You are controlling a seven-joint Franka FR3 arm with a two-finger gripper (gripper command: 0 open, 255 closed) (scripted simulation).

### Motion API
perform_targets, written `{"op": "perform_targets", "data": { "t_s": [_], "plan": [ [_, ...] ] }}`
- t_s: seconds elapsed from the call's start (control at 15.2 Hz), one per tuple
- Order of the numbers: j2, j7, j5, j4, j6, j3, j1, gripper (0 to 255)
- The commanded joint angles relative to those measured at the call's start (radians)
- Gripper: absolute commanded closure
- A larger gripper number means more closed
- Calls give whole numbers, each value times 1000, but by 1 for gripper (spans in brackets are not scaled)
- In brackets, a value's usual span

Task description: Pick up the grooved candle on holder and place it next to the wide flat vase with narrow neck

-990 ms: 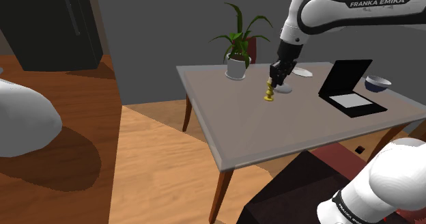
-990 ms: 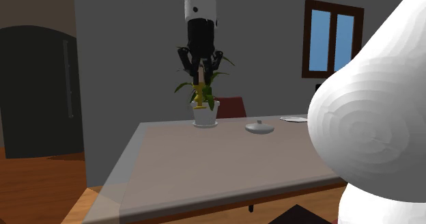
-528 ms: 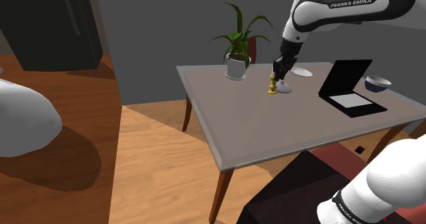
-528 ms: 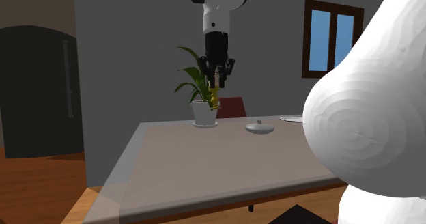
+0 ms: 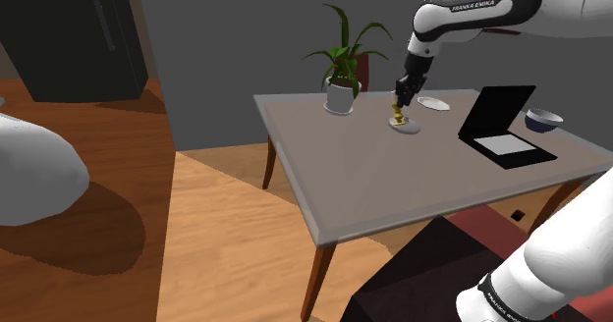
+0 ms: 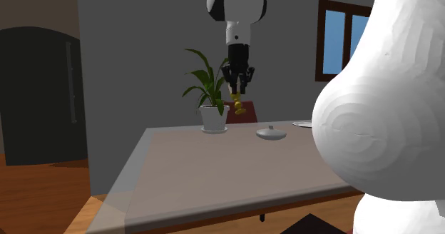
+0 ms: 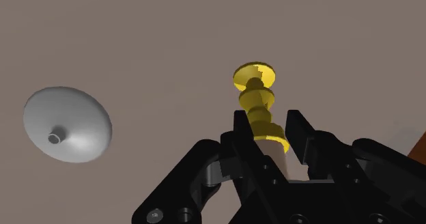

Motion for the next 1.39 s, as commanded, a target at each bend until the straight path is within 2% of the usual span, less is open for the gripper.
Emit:
{"op": "perform_targets", "data": {
  "t_s": [0.0, 0.33, 0.66, 0.92, 0.99, 1.32],
  "plan": [
    [70, -45, 12, 66, 5, -22, -18, 255],
    [239, -142, 54, 259, -23, -60, -70, 255],
    [433, -226, 105, 509, -85, -80, -140, 255],
    [625, -278, 149, 788, -175, -82, -215, 255],
    [728, -293, 168, 953, -236, -79, -254, 255],
    [708, -296, 164, 851, -155, -77, -243, 255]
  ]
}}
